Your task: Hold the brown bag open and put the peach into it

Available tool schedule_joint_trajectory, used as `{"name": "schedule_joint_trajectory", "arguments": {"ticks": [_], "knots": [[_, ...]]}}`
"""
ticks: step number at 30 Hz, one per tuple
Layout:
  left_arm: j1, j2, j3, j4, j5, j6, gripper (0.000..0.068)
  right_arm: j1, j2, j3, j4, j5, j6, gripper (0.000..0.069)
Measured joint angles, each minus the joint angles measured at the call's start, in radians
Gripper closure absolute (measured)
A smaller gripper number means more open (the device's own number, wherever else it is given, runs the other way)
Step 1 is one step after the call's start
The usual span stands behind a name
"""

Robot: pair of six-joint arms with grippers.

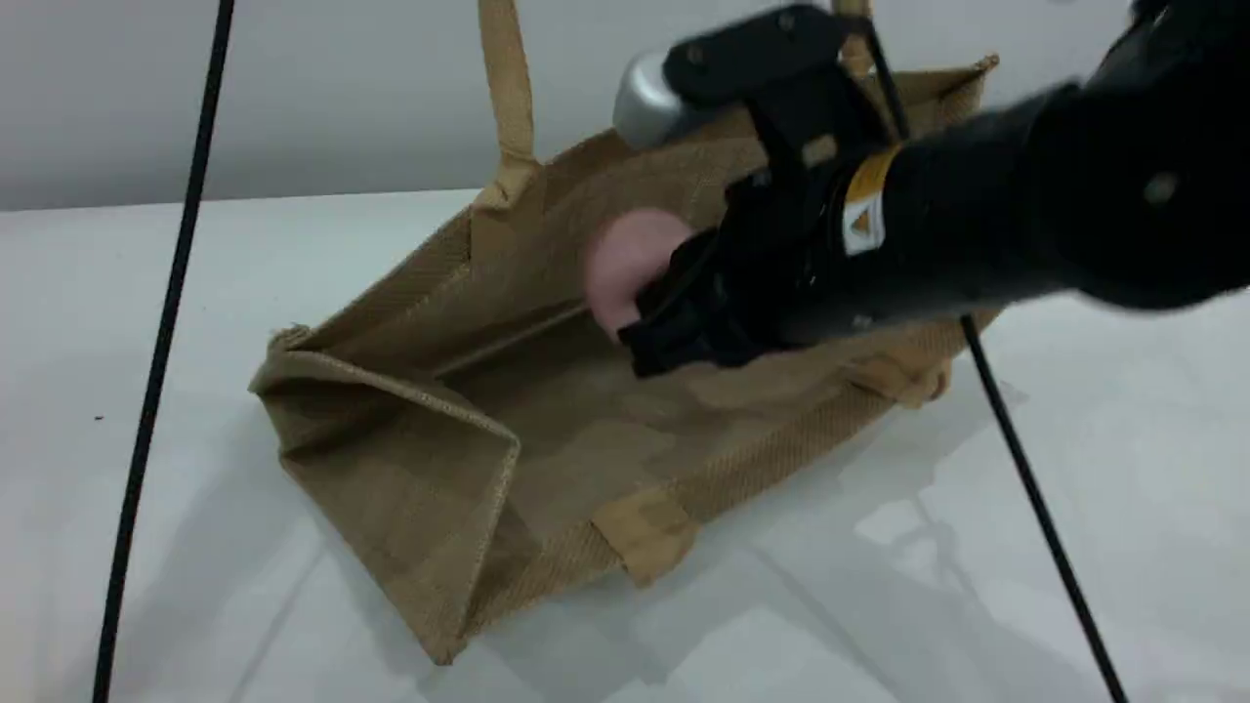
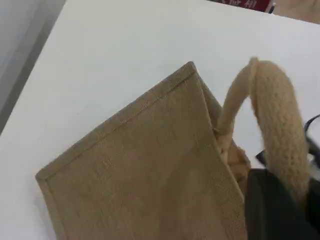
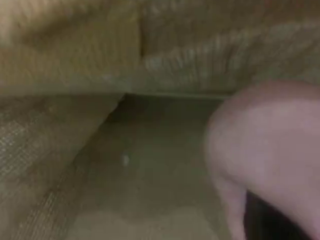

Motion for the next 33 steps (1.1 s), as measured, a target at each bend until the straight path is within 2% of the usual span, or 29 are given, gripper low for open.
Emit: {"name": "schedule_joint_trajectory", "arguments": {"ticks": [3, 6, 9, 12, 15, 18, 22, 33], "knots": [[0.0, 0.0, 0.0, -0.002, 0.0, -0.001, 0.0598, 0.0, 0.031, 0.0, 0.045, -0.021, 0.001, 0.0634], [0.0, 0.0, 0.0, -0.002, 0.0, -0.003, 0.0598, 0.0, 0.03, 0.0, 0.062, -0.029, 0.001, 0.0573], [0.0, 0.0, 0.0, -0.002, 0.0, -0.003, 0.0598, 0.0, 0.03, 0.0, 0.059, -0.026, 0.0, 0.0449], [0.0, 0.0, 0.0, -0.002, 0.0, -0.003, 0.0598, 0.0, 0.03, 0.0, 0.073, -0.023, 0.0, 0.0279], [0.0, 0.0, 0.0, -0.002, 0.0, -0.002, 0.0598, 0.0, 0.026, 0.0, 0.121, -0.002, -0.011, 0.0139], [0.0, 0.0, 0.0, -0.002, 0.0, -0.002, 0.0598, -0.009, 0.026, -0.001, 0.183, 0.033, -0.061, 0.0059], [0.0, 0.0, 0.0, -0.002, 0.0, -0.002, 0.0598, -0.023, 0.008, -0.001, 0.259, 0.097, -0.154, 0.0046], [0.0, 0.0, 0.0, -0.002, 0.0, -0.002, 0.0598, -0.112, -0.238, -0.001, 0.408, 0.295, -0.378, 0.0095]]}}
